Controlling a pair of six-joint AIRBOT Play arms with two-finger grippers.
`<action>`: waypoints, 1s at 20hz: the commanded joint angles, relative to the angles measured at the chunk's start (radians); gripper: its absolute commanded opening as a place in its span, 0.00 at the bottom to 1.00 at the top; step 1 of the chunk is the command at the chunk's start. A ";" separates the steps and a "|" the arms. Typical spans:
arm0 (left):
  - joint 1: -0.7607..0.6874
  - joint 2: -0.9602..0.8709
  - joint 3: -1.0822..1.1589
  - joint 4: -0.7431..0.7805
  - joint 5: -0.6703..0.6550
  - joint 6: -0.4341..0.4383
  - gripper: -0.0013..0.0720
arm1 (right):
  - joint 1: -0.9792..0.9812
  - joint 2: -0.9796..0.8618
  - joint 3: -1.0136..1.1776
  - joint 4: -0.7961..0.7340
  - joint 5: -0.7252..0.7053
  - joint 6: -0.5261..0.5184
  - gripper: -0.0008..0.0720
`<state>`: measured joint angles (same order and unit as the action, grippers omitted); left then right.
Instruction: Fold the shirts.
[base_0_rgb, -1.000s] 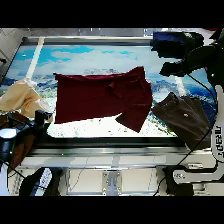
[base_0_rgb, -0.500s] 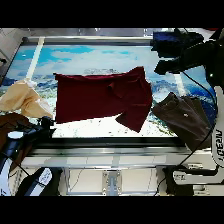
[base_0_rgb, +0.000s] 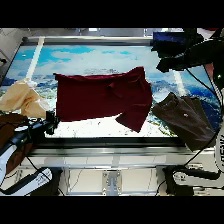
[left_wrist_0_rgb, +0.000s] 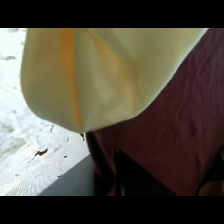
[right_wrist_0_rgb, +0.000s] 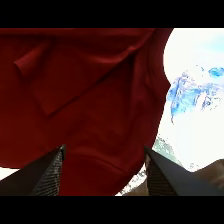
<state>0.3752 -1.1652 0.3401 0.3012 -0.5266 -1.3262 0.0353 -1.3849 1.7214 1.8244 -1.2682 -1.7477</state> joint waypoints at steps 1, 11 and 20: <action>-0.034 -0.042 0.037 -0.078 0.010 0.064 0.04 | 0.000 0.002 -0.005 -0.084 -0.038 0.002 0.77; -0.022 0.086 0.068 -0.078 0.008 0.086 0.03 | -0.147 -0.248 -0.232 0.212 -0.031 0.055 0.77; -0.022 0.087 0.068 -0.077 0.011 0.086 0.03 | -0.130 -0.351 -0.231 0.142 0.072 0.053 0.77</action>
<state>0.3538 -1.0801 0.4072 0.2234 -0.5186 -1.2404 -0.0769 -1.7218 1.4914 1.9839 -1.1999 -1.7004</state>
